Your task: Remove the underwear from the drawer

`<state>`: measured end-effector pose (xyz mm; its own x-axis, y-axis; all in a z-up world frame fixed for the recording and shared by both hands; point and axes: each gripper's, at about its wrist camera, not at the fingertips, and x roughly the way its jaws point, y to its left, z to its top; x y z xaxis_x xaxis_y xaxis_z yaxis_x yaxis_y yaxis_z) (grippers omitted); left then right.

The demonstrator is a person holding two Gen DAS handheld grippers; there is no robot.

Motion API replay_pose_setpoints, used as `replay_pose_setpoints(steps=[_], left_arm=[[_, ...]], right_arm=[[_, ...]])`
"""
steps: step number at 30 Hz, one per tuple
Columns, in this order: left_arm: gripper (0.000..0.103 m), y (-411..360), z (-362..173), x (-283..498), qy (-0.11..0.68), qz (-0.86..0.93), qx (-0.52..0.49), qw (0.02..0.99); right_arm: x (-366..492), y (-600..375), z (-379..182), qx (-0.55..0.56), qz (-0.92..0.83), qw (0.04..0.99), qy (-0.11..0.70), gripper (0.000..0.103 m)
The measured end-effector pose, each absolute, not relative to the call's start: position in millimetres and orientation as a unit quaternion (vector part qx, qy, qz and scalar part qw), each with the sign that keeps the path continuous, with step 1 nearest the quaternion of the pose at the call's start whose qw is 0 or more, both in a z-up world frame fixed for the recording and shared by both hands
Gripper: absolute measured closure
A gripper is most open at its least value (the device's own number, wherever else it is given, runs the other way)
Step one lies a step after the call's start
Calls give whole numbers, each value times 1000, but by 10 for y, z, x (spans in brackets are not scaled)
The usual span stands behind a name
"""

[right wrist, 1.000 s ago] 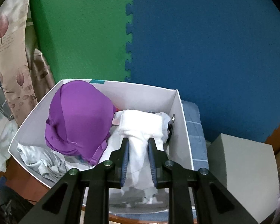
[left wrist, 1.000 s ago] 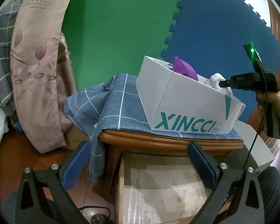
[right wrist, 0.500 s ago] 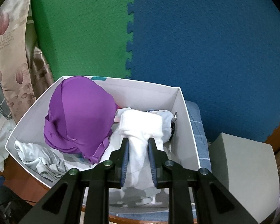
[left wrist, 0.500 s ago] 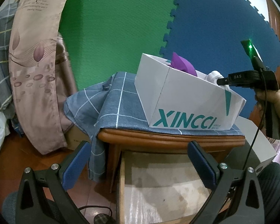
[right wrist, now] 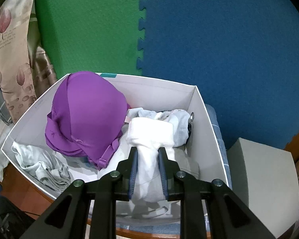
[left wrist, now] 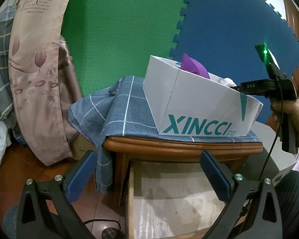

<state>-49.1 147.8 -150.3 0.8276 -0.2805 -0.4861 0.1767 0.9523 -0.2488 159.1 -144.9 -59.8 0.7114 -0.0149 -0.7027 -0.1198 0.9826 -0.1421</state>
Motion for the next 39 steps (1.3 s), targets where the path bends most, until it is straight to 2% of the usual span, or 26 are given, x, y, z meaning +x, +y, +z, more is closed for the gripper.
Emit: replay_pose_setpoints(steps=[18, 24, 26, 27, 34, 39], left_arm=[[1, 1444, -1498, -484, 268, -120, -95, 951], [1, 1434, -1499, -481, 269, -119, -94, 951], [1, 1443, -1506, -478, 271, -117, -91, 951], [1, 1437, -1516, -475, 272, -116, -88, 951], [1, 1272, -1605, -411, 306, -101, -39, 946], [1, 1127, -1447, -444, 283, -70, -16, 956]], right_arm=[[1592, -1453, -632, -85, 28, 921, 379, 81], [1599, -1527, -658, -61, 31, 922, 380, 70], [1602, -1562, -672, -49, 32, 922, 383, 51], [1600, -1589, -676, -42, 29, 923, 382, 49], [1393, -1657, -529, -59, 7, 937, 343, 44], [1112, -1677, -270, -70, 2, 946, 315, 41]])
